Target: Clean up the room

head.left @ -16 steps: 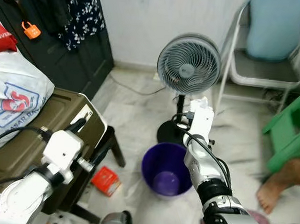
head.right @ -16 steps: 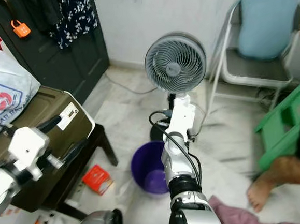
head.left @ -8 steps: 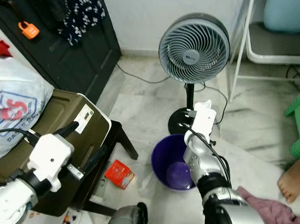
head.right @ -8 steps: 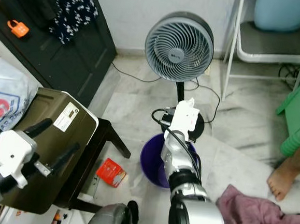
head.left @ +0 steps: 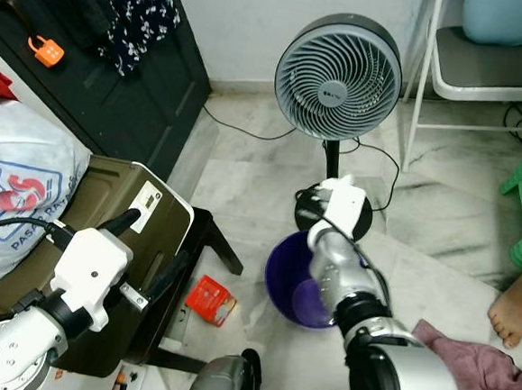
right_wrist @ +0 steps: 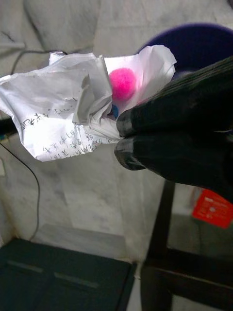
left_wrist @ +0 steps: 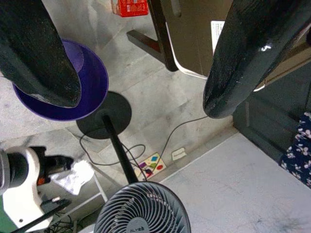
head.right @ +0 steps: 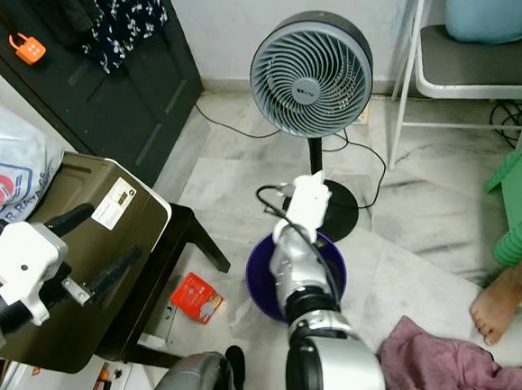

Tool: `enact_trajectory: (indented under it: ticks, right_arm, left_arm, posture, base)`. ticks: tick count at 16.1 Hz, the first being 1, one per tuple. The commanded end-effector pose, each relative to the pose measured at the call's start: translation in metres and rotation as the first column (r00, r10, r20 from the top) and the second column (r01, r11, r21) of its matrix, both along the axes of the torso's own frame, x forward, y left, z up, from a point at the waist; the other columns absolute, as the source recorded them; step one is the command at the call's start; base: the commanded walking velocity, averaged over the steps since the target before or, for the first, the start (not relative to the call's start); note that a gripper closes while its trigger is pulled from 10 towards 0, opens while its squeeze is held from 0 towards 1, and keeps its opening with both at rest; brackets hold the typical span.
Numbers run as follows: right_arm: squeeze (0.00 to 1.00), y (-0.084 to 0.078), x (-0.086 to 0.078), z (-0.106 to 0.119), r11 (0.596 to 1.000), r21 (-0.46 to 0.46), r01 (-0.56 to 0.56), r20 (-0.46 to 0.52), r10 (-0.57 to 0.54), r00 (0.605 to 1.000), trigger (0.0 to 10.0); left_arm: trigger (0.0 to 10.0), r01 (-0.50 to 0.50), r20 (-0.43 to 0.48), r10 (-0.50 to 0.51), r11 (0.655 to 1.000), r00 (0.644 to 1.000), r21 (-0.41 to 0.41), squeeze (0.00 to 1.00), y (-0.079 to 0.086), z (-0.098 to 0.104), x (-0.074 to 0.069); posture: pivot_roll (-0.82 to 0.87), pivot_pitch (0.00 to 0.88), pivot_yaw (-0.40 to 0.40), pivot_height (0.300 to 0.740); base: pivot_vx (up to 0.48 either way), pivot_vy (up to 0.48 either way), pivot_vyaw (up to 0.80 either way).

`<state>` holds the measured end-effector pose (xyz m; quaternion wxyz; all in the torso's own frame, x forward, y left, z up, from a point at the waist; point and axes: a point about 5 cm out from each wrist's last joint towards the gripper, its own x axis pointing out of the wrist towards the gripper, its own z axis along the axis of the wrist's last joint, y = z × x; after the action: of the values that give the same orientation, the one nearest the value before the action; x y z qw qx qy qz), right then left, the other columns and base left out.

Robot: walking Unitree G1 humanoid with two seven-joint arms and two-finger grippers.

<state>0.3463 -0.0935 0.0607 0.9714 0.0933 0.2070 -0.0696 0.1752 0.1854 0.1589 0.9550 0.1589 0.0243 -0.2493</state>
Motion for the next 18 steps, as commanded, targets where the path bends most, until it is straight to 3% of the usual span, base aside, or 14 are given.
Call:
enact_trajectory:
  ticks: [1, 2, 3, 4, 9, 11, 15, 18]
  right_arm:
    - [0.0, 0.014, -0.001, 0.0, 0.999, 0.031, -0.026, -0.02, 0.026, 0.999, 10.0]
    - [0.0, 0.015, -0.001, 0.001, 0.999, 0.031, -0.026, -0.021, 0.027, 0.999, 10.0]
    - [0.69, 0.017, 0.0, 0.001, 0.999, 0.031, -0.027, -0.022, 0.027, 0.999, 10.0]
    - [1.0, 0.017, 0.0, 0.001, 0.999, 0.029, -0.026, -0.023, 0.026, 0.999, 10.0]
    - [1.0, 0.014, 0.001, 0.0, 0.999, 0.033, -0.019, -0.028, 0.02, 0.999, 10.0]
    - [1.0, 0.006, 0.004, 0.004, 1.0, 0.013, -0.01, -0.007, 0.01, 1.0, 10.0]
    - [1.0, -0.007, 0.003, 0.006, 0.997, -0.062, -0.041, 0.034, 0.043, 0.998, 10.0]
    - [1.0, -0.021, -0.014, 0.005, 0.987, -0.131, -0.092, 0.063, 0.101, 0.993, 10.0]
  left_arm:
    - [10.0, -0.001, -0.016, 0.002, 1.0, 1.0, 0.022, 0.0, 0.003, 0.0, 0.0]
    - [10.0, -0.001, -0.013, 0.001, 1.0, 1.0, 0.02, 0.0, 0.002, 0.0, 0.001]
    - [10.0, -0.001, -0.016, 0.001, 1.0, 1.0, 0.017, 0.0, 0.001, 0.0, 0.002]
    - [10.0, 0.002, -0.021, -0.001, 1.0, 1.0, 0.013, 0.0, -0.001, -0.001, -0.001]
    - [10.0, 0.001, -0.033, -0.001, 1.0, 0.999, 0.009, 0.0, -0.003, -0.003, -0.001]
    - [10.0, 0.003, -0.028, -0.004, 1.0, 1.0, -0.007, 0.0, -0.008, -0.006, 0.003]
    - [10.0, -0.005, 0.03, 0.007, 0.998, 1.0, -0.07, 0.0, -0.024, -0.009, 0.026]
    - [10.0, 0.014, 0.09, -0.003, 0.992, 0.996, -0.122, 0.0, -0.046, -0.009, 0.049]
  posture:
    - [0.35, 0.186, 0.262, 0.74]
    - [0.35, 0.184, 0.259, 0.74]
    - [0.35, 0.184, 0.259, 0.74]
    - [0.35, 0.184, 0.26, 0.74]
    - [0.34, 0.18, 0.255, 0.74]
    - [0.3, 0.162, 0.232, 0.74]
    - [0.21, 0.119, 0.191, 0.74]
    - [0.12, 0.052, 0.149, 0.74]
  base:
    - [0.0, 0.0, 0.0]
    - [0.0, 0.0, 0.0]
    - [0.0, 0.0, 0.0]
    - [0.0, 0.0, 0.0]
    - [0.0, 0.0, 0.0]
    - [0.0, 0.0, 0.0]
    - [0.0, 0.0, 0.0]
    - [0.0, 0.0, 0.0]
